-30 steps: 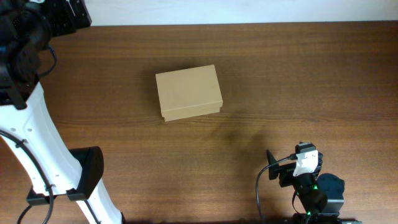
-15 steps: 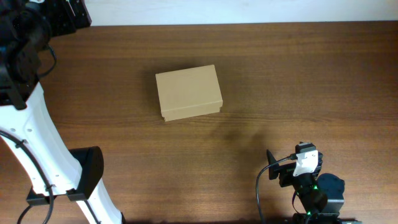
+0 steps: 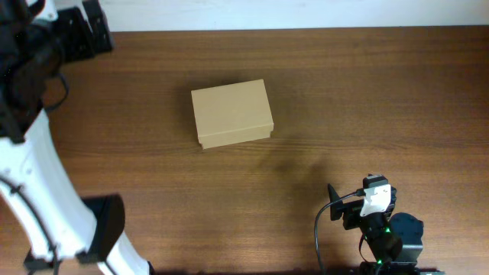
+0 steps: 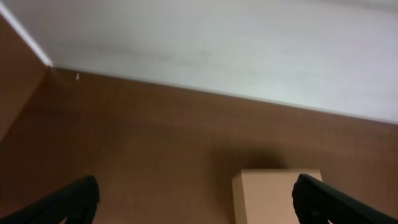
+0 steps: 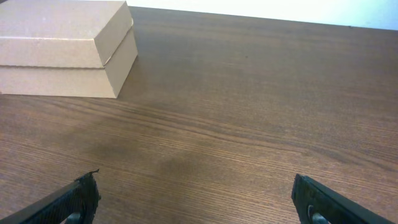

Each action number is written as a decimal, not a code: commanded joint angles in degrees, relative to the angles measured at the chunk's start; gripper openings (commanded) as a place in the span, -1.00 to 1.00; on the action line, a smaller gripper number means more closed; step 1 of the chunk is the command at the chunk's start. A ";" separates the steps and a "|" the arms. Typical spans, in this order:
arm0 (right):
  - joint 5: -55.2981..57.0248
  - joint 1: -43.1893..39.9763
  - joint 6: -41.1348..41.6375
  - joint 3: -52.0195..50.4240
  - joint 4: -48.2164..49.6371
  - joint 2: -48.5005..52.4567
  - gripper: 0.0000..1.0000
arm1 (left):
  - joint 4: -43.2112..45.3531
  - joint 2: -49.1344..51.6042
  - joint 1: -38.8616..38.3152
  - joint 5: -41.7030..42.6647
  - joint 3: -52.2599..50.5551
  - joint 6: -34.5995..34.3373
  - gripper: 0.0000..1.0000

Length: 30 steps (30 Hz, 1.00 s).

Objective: Pack container

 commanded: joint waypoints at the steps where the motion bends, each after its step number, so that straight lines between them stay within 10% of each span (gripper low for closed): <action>1: 0.09 -0.57 0.39 -0.50 0.33 -0.68 0.98 | -0.39 -14.69 0.35 -0.55 -14.56 0.31 1.00; 6: 0.09 -0.57 0.39 -0.50 0.33 -0.68 0.98 | 4.72 -32.89 0.35 -2.25 -41.24 0.31 0.99; 18: 0.09 -0.57 0.39 -0.50 0.35 -0.68 0.98 | 65.46 -72.30 -1.68 -2.34 -105.81 0.31 1.00; 30: 0.09 -0.57 0.39 -0.50 0.33 -0.68 0.98 | 93.37 -90.62 -1.66 -2.32 -141.87 0.31 1.00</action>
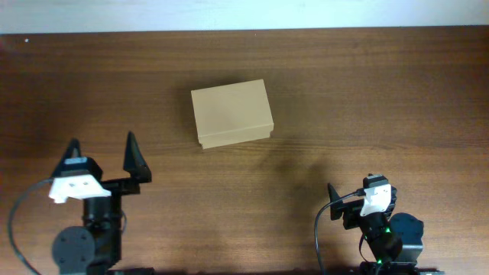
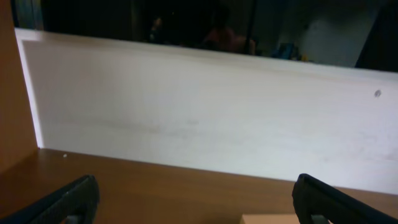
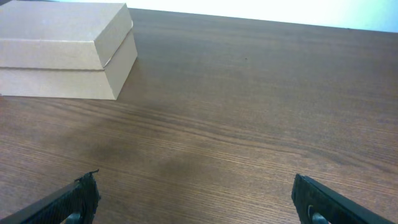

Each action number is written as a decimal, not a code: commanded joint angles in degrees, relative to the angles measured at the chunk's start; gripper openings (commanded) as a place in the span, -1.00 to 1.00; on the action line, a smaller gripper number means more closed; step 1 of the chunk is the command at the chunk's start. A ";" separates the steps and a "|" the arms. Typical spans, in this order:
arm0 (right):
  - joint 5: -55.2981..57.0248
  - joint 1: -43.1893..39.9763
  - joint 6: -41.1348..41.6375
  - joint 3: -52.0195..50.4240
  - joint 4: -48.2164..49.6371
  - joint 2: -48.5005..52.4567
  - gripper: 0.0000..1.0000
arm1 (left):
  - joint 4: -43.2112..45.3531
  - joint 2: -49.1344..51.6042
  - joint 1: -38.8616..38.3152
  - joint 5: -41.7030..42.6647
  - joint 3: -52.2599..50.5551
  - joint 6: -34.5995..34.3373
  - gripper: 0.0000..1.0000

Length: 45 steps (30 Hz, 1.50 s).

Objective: Pack container

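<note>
A closed tan cardboard box [image 1: 231,113] with its lid on sits on the wooden table [image 1: 367,92], a little left of centre. My left gripper [image 1: 103,151] stands open at the near left, pointing toward the back, well short of the box. In the left wrist view only the box's top edge [image 2: 267,219] shows, between the spread fingers [image 2: 74,198]. My right gripper [image 3: 196,199] is open and empty at the near right. The box [image 3: 65,50] lies far ahead of it to the left.
A white wall [image 2: 199,118] runs along the table's back edge, with a dark room above it. The left arm's base [image 1: 85,244] and the right arm's base [image 1: 393,237] sit at the near edge.
The left arm reached over the far left back corner; now it is folded back at the near left edge, gripper still open. The box and the right arm have not moved.
</note>
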 commanded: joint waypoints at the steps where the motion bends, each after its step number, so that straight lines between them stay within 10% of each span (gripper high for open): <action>1: 0.09 -0.52 0.42 -0.39 -0.09 -0.59 0.98 | 3.30 -4.87 -0.24 -0.20 -7.69 0.31 1.00; 45: 0.09 -0.52 0.42 -0.39 -0.09 -0.59 0.98 | -2.01 -20.26 -0.57 -0.20 -29.70 0.33 1.00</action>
